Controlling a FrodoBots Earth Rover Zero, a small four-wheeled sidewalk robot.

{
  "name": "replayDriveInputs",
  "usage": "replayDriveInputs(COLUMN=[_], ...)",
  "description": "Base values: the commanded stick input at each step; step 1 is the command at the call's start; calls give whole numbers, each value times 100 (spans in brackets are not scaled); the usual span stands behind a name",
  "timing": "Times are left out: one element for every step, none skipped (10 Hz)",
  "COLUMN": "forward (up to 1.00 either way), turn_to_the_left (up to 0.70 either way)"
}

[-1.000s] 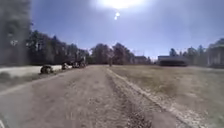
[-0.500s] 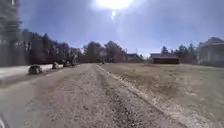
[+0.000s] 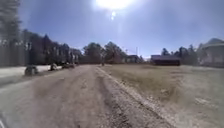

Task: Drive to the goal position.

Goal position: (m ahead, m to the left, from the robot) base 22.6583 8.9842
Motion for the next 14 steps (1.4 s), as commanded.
replayDriveInputs(forward=[66,66,66,66,66,66,66,66,67,67,67,68,68,68], turn_to_the_left=[3,3,3,3,3,3,3,3,3,3,3,3,3,3])
